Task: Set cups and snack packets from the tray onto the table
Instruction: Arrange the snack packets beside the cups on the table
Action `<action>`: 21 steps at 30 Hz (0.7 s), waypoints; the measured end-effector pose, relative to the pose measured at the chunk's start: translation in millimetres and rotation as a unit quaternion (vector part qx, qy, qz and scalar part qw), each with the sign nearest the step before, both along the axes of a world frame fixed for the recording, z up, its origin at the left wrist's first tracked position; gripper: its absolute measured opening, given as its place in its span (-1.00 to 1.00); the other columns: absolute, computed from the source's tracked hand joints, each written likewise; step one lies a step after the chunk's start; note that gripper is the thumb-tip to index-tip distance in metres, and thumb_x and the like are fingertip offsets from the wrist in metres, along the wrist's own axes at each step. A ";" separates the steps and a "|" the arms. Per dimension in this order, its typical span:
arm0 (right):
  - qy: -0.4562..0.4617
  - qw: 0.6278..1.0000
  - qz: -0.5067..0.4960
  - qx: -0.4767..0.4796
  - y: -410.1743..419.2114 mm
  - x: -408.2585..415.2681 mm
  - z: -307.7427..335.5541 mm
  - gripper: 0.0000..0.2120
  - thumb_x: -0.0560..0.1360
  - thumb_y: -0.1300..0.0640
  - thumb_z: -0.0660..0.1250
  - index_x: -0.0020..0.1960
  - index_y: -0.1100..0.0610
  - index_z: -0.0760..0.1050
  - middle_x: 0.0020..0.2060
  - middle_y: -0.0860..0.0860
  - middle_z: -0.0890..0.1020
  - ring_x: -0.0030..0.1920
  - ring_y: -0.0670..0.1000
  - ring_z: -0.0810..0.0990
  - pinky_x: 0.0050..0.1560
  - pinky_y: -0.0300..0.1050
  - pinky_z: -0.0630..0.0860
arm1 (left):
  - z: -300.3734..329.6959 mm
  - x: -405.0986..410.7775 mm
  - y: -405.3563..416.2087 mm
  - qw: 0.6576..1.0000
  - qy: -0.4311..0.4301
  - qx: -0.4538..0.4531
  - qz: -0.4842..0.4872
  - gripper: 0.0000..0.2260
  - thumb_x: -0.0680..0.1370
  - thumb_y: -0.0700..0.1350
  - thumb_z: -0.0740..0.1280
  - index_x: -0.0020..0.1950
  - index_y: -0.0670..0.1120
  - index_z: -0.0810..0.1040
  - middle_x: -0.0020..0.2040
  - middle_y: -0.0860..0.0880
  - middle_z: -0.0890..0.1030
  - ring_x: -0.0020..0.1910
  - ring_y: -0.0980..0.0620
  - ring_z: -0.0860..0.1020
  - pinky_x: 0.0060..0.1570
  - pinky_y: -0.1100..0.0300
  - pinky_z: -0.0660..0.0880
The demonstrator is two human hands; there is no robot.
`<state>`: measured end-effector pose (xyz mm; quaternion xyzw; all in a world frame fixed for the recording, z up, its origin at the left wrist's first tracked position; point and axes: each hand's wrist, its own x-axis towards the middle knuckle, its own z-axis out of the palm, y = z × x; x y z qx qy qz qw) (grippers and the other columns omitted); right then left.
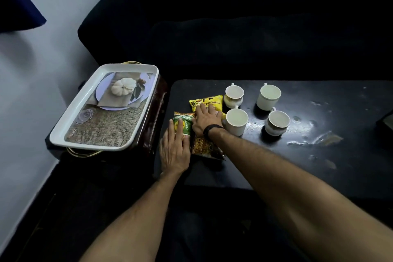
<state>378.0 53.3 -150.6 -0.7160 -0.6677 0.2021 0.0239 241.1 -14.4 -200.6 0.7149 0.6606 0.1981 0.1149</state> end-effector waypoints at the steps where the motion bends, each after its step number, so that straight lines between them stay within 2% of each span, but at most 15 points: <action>1: 0.009 1.000 0.003 -0.008 5.2 -0.6 -3.5 -0.42 0.63 -0.04 0.00 0.59 0.11 -0.05 0.60 0.02 -0.08 0.58 0.17 -0.16 0.51 0.30 -0.07 | -1.7 -0.1 1.5 1.000 0.020 0.006 0.006 -0.48 0.65 0.12 -0.01 0.61 0.15 -0.02 0.63 -0.01 0.03 0.54 -0.05 0.18 0.43 -0.08 0.20; 4: 0.036 0.999 -0.005 -0.010 21.9 -1.2 -11.8 -0.41 0.65 -0.01 -0.02 0.59 0.09 -0.15 0.59 0.01 -0.19 0.58 0.16 -0.25 0.52 0.29 -0.15 | -5.1 4.1 4.2 0.998 0.051 0.018 0.026 -0.47 0.64 0.21 -0.04 0.60 0.18 -0.07 0.62 -0.03 0.03 0.52 -0.05 0.21 0.40 -0.09 0.23; 8: 0.039 0.999 0.001 0.017 44.0 -1.2 -17.6 -0.42 0.65 -0.02 -0.04 0.59 0.07 -0.17 0.59 0.02 -0.20 0.57 0.16 -0.25 0.52 0.26 -0.15 | -8.4 5.0 5.4 0.997 0.060 0.029 0.036 -0.45 0.63 0.28 -0.13 0.60 0.17 -0.08 0.62 -0.06 0.03 0.50 -0.06 0.25 0.42 -0.09 0.23; 12: 0.032 0.999 0.011 0.014 51.8 0.2 -10.5 -0.42 0.65 -0.04 -0.03 0.59 0.09 -0.13 0.59 0.04 -0.15 0.58 0.15 -0.20 0.53 0.25 -0.11 | -6.5 6.1 5.9 0.997 0.063 0.029 0.044 -0.44 0.63 0.28 -0.12 0.60 0.16 -0.07 0.62 -0.07 0.03 0.49 -0.07 0.27 0.41 -0.10 0.25; 15: 0.089 0.990 -0.017 0.110 26.8 -1.9 2.4 -0.47 0.64 -0.05 0.01 0.55 0.14 0.12 0.58 0.10 0.08 0.58 0.15 0.02 0.54 0.21 0.01 | -6.1 5.4 6.5 0.996 0.068 0.030 0.038 -0.44 0.63 0.28 -0.09 0.60 0.15 -0.06 0.62 -0.08 0.02 0.50 -0.07 0.25 0.42 -0.12 0.25; 18: 0.112 0.955 -0.052 0.269 -32.8 -8.8 6.8 -0.58 0.59 -0.06 0.11 0.35 0.14 0.38 0.37 0.11 0.43 0.38 0.14 0.38 0.40 0.10 0.30 | -7.2 4.9 5.8 0.997 0.068 0.029 0.037 -0.44 0.63 0.25 -0.03 0.60 0.14 -0.01 0.62 -0.10 0.05 0.51 -0.09 0.25 0.41 -0.12 0.26; 21: 0.080 0.949 -0.085 0.292 -85.8 -10.4 -3.0 -0.60 0.55 -0.07 0.15 0.30 0.10 0.41 0.32 0.05 0.46 0.32 0.07 0.41 0.35 0.08 0.33 | -6.1 5.8 6.4 0.997 0.066 0.022 0.044 -0.45 0.63 0.23 -0.01 0.60 0.15 0.01 0.61 -0.11 0.07 0.51 -0.09 0.25 0.41 -0.09 0.25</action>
